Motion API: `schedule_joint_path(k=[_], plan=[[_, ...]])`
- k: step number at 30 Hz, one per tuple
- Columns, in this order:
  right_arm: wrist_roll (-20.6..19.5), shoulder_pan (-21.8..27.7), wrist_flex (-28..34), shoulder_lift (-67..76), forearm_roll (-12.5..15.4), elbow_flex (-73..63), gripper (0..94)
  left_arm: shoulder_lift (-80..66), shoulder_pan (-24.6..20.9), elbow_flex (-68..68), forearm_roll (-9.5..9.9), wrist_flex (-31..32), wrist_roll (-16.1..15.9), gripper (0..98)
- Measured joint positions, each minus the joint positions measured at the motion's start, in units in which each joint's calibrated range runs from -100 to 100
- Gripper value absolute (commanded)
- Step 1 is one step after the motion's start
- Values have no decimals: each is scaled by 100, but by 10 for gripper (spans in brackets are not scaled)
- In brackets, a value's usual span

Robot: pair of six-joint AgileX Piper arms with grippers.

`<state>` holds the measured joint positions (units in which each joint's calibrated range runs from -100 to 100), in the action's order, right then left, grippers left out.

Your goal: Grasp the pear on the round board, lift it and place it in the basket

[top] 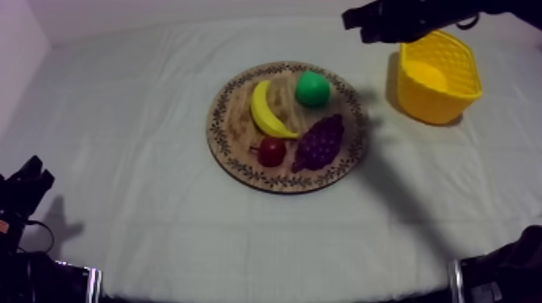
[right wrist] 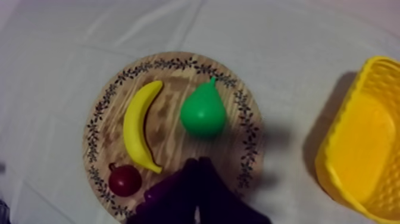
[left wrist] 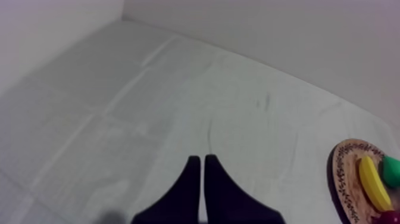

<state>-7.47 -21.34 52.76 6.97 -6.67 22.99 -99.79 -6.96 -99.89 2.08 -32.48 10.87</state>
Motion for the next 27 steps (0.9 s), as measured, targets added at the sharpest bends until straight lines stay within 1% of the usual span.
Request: schedule_joint_path(k=[6,7,9,11,12,13,15,17,19,27], plan=[[95,-29,-8,-572,165,-290,15,0,0,0,0,0,0,1],[124,-29,-8,-601,174,-289,74,0,0,0,0,0,0,1],[189,-29,-8,-632,230,-314,260,0,0,0,0,0,0,1],[278,-29,-38,-632,262,-314,507,0,0,0,0,0,0,1],[314,-29,-51,-626,284,-314,596,0,0,0,0,0,0,1],[350,-29,-59,-626,311,-307,663,0,0,0,0,0,0,1],[447,-69,-74,-626,298,-261,751,0,0,0,0,0,0,1],[518,-100,-141,-626,278,-210,804,0,0,0,0,0,0,1],[559,-100,-250,-626,268,-162,830,0,0,0,0,0,0,1],[672,-86,-289,-809,405,-133,849,0,0,0,0,0,0,1]])
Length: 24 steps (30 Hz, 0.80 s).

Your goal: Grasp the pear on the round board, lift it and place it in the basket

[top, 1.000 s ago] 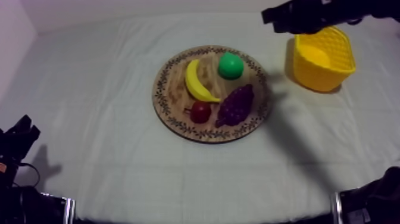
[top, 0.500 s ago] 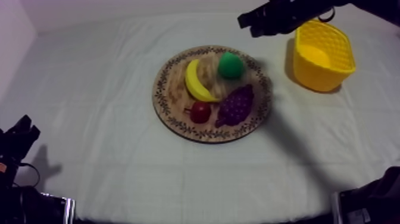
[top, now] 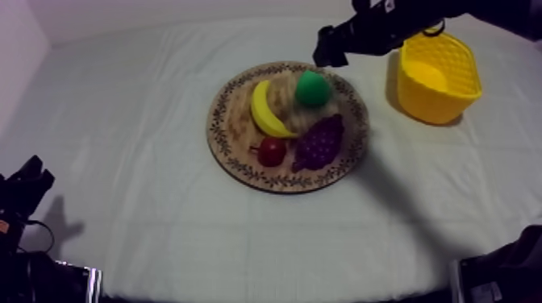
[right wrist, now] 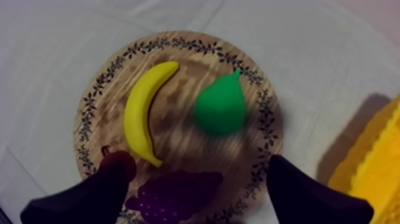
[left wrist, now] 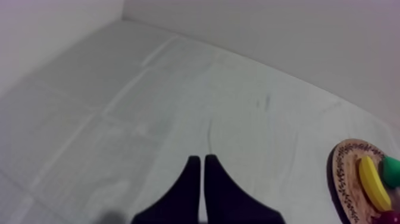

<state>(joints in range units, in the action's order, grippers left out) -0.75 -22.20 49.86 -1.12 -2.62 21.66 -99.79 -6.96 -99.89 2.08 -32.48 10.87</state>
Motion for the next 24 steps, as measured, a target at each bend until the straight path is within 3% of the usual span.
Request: schedule_joint_path(k=[13,24], plan=[[164,176,-165,-1485,262,-624,844,0,0,0,0,0,0,1],[179,273,-13,-2997,195,-1663,833,0,0,0,0,0,0,1]])
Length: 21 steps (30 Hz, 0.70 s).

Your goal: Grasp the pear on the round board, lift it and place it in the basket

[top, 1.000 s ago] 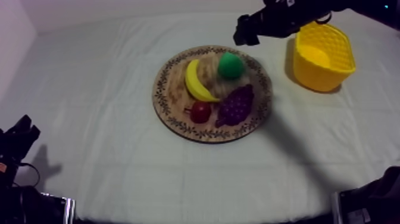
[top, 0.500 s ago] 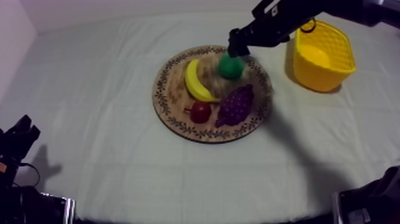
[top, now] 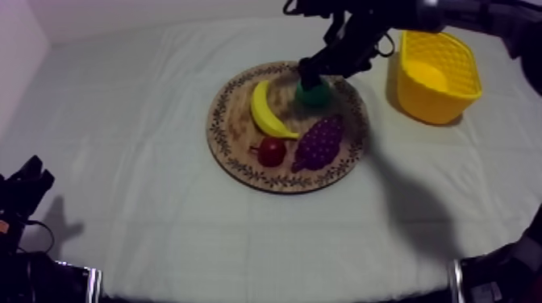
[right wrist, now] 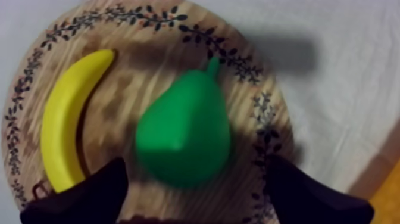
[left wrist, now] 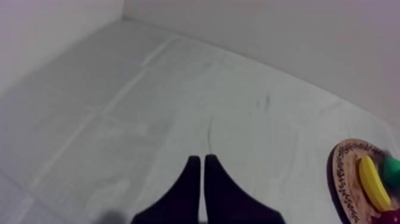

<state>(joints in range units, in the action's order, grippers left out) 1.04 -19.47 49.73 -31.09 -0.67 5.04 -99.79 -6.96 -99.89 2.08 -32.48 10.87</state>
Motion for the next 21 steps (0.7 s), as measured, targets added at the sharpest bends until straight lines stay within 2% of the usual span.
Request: schedule_joint_path(k=[3,13,21], plan=[[-3,-4,47,-272,-13,-205,806,0,0,0,0,0,0,1],[63,-50,-53,-660,-46,-372,580,0,0,0,0,0,0,1],[78,-84,-96,-713,-32,-449,519,0,0,0,0,0,0,1]])
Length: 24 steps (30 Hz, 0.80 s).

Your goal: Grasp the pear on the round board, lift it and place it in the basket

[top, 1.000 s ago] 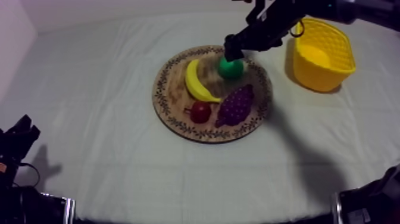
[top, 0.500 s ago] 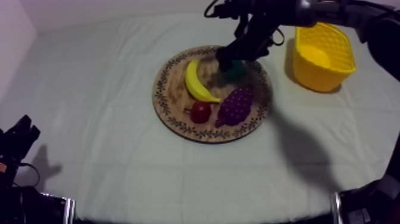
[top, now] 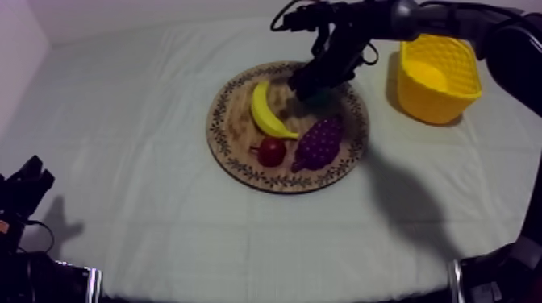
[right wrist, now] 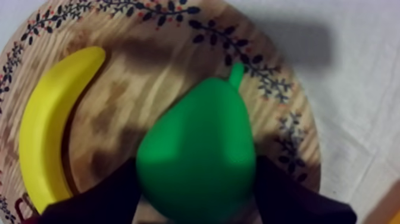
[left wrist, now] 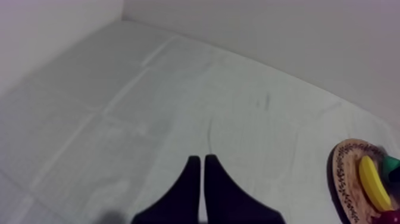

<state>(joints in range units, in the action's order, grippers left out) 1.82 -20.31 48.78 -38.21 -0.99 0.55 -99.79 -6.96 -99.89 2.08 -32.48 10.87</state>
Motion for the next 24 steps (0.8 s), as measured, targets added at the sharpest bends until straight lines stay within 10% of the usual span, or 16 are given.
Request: schedule_joint_path(k=[18,24], plan=[[-734,-340,-413,1994,-973,2032,551,0,0,0,0,0,0,1],[-563,-182,56,3250,-837,2827,552,0,0,0,0,0,0,1]])
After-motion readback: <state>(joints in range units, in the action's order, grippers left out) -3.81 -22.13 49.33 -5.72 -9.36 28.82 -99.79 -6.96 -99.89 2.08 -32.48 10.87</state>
